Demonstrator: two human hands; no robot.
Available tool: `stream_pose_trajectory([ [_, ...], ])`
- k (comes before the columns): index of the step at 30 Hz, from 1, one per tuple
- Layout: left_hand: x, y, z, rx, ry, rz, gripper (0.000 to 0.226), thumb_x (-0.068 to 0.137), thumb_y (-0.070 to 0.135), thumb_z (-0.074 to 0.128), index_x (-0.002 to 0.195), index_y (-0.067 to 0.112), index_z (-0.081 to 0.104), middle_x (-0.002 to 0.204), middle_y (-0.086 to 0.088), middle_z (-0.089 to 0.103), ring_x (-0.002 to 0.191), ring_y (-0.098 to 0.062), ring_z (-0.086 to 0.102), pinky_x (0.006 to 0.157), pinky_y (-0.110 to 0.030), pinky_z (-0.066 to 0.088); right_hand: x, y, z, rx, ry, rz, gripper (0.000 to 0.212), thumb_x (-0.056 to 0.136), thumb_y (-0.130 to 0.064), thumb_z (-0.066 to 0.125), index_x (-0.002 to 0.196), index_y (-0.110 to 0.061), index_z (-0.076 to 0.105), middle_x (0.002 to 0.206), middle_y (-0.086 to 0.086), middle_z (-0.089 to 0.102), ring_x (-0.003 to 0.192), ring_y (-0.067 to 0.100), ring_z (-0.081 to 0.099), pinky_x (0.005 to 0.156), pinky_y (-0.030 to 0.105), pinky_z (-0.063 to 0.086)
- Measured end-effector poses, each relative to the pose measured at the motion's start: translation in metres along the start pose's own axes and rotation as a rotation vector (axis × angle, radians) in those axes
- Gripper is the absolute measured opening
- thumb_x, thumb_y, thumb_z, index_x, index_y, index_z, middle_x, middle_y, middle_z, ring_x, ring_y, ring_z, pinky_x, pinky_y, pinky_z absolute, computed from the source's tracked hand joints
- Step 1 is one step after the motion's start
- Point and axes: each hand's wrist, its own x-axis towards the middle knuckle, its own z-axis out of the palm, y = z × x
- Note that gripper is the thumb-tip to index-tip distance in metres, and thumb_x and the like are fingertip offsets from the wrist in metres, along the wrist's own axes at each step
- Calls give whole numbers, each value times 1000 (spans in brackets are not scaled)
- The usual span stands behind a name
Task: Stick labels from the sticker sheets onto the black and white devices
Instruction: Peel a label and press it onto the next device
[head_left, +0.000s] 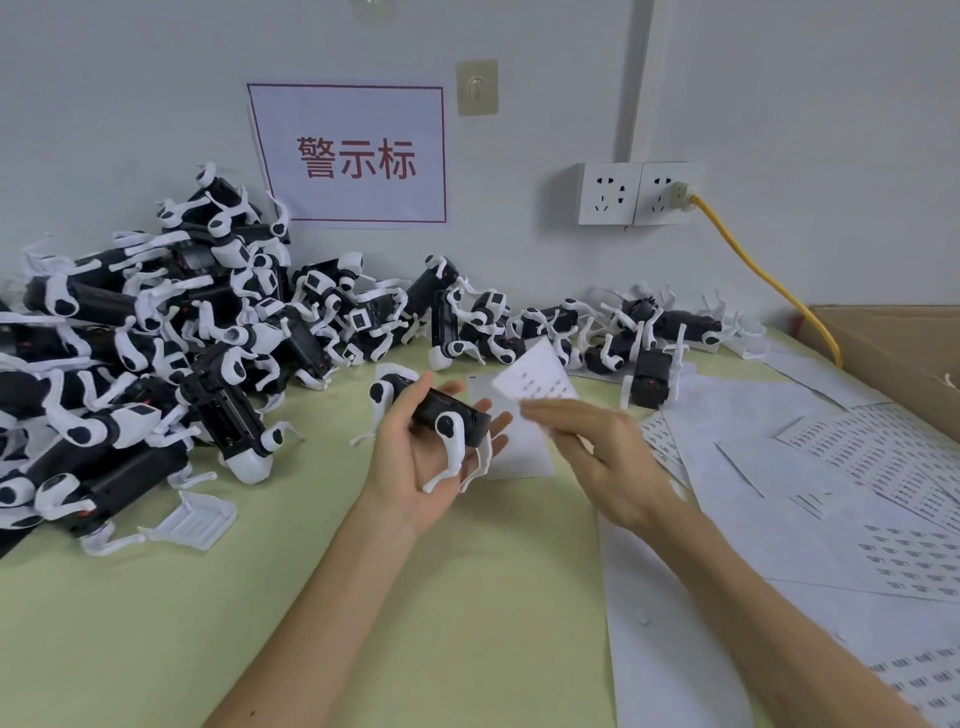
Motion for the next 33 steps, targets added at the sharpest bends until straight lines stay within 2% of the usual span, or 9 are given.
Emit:
stream_pose_trajectory([
  [3, -1, -3, 1, 13, 17, -14, 64, 78, 42, 73, 131, 7, 65, 121, -23, 65, 119, -43, 65, 102, -52, 52, -4, 0, 7, 46, -107, 96, 42, 90, 10, 52, 109, -16, 80, 116, -9, 75, 111, 2, 66, 101, 23, 48],
  [9, -3, -7, 3, 103, -7, -50, 65, 77, 43, 72, 134, 12, 65, 85, -13, 67, 75, -30, 66, 62, -33, 56, -4, 1, 12, 136, -77, 143, 31, 90, 8, 55, 94, -14, 76, 102, -9, 77, 103, 4, 70, 96, 28, 52],
  [11, -4, -7, 4, 136, -40, -49, 65, 79, 42, 71, 136, 10, 63, 92, -11, 72, 71, -27, 70, 57, -31, 55, -3, 0, 15, 161, -27, 142, 27, 92, 8, 57, 101, -11, 74, 105, -5, 75, 98, 6, 71, 93, 25, 54],
  [13, -4, -10, 7, 150, -51, -46, 65, 81, 37, 71, 138, 8, 61, 106, -12, 72, 73, -27, 72, 55, -33, 56, -2, 1, 16, 202, 8, 180, 25, 95, 4, 60, 110, -12, 73, 111, -4, 73, 93, 6, 70, 86, 17, 53],
  [15, -5, -12, 8, 151, -75, -50, 57, 82, 33, 71, 133, 6, 66, 101, -13, 71, 70, -27, 71, 53, -33, 56, -1, 1, 15, 232, 48, 222, 26, 96, -2, 63, 115, -18, 72, 114, -6, 72, 90, 6, 68, 80, 15, 51],
  [21, -7, -15, 12, 234, -156, -64, 38, 81, 29, 76, 116, 17, 77, 108, -11, 69, 86, -28, 69, 74, -36, 55, 1, 2, 12, 151, 119, 237, 25, 87, -12, 78, 110, -22, 75, 108, -3, 61, 95, 6, 60, 82, 15, 45],
  [26, -9, -20, 12, 487, -173, -133, 55, 72, 37, 80, 125, 26, 73, 118, -8, 72, 92, -24, 67, 71, -30, 53, 1, 4, 11, 100, 130, 261, 35, 81, -16, 83, 112, -23, 68, 116, -6, 61, 104, 10, 58, 85, 17, 44],
  [29, -10, -20, 13, 525, -175, -109, 58, 71, 41, 80, 127, 29, 72, 127, -9, 70, 95, -23, 67, 82, -33, 49, 2, 4, 10, 179, 144, 291, 31, 85, -17, 79, 111, -28, 66, 116, -9, 64, 103, 4, 60, 81, 19, 48],
  [33, -11, -19, 14, 417, -195, -82, 44, 82, 28, 71, 126, 23, 73, 110, -3, 73, 83, -21, 70, 65, -27, 57, 4, 3, 6, 257, 198, 312, 19, 91, -16, 73, 106, -28, 69, 110, -12, 70, 100, 2, 63, 80, 24, 53],
])
